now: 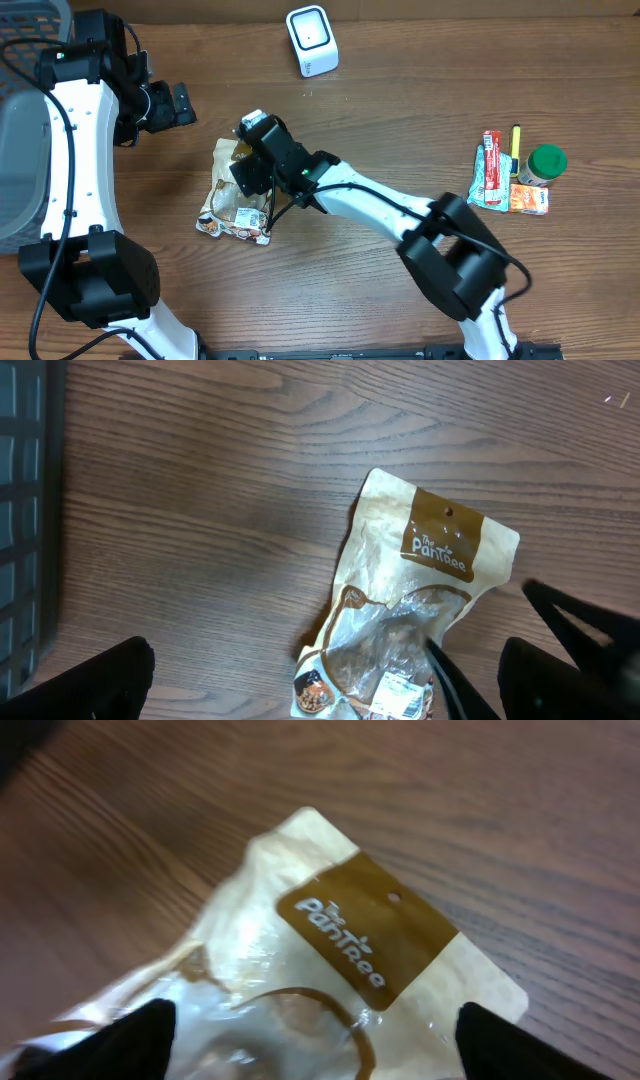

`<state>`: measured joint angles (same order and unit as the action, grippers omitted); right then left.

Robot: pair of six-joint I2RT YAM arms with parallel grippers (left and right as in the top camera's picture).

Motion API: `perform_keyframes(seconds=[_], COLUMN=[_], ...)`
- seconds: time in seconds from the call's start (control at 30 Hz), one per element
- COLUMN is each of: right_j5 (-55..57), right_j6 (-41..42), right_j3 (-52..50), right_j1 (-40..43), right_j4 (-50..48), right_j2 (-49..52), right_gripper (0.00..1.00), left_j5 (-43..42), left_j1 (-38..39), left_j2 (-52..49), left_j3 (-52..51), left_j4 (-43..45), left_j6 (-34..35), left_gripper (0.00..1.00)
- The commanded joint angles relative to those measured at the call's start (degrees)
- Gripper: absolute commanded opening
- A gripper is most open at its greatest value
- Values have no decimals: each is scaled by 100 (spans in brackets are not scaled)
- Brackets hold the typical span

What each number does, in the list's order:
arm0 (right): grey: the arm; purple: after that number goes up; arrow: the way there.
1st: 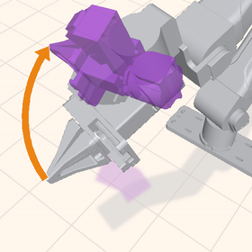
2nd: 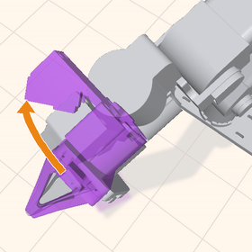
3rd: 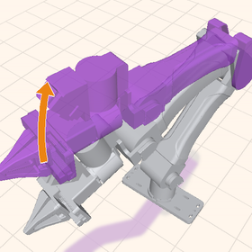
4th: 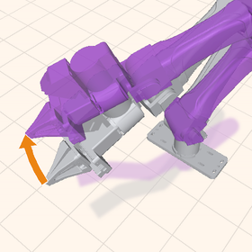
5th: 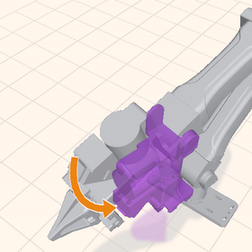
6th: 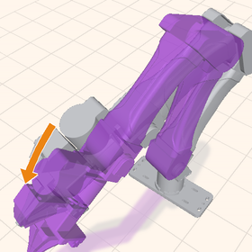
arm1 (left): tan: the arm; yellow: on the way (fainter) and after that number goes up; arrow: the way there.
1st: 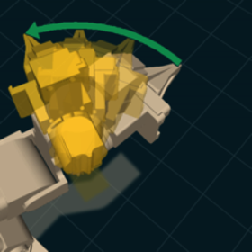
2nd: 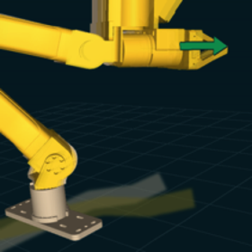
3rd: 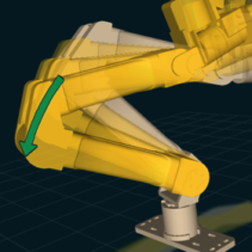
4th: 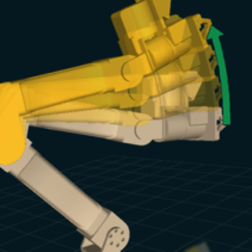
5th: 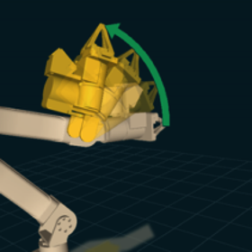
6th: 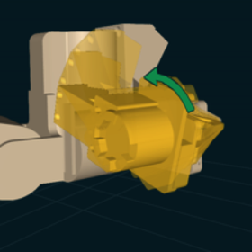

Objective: Scan the item barcode
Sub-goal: 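Move the right gripper to the Pantree snack bag and grasp it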

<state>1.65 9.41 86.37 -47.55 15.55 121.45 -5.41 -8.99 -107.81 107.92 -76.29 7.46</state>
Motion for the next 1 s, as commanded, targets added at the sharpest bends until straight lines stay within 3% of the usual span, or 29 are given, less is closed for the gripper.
perform_keyframes(seconds=[0.0, 0.37, 0.53, 0.73, 0.97], right_j5=[219, 345, 396, 846, 1274], right_j6=[-240, 179, 761, 977, 2109], right_j3=[109, 109, 114, 114, 105], right_j1=[63, 501, 699, 848, 1073], right_j4=[-94, 1126, 1836, 3134, 4874], right_j2=[236, 275, 68, -645, -765], right_gripper=[94, 94, 88, 87, 93], left_j5=[-39, -39, -39, -39, -39], left_j1=[44, 44, 44, 44, 44], left_j2=[26, 26, 26, 26, 26], left_j3=[-9, -9, -9, -9, -9], left_j4=[7, 9, 7, 7, 7], left_j6=[-66, -66, -66, -66, -66], left_gripper=[100, 100, 100, 100, 100])
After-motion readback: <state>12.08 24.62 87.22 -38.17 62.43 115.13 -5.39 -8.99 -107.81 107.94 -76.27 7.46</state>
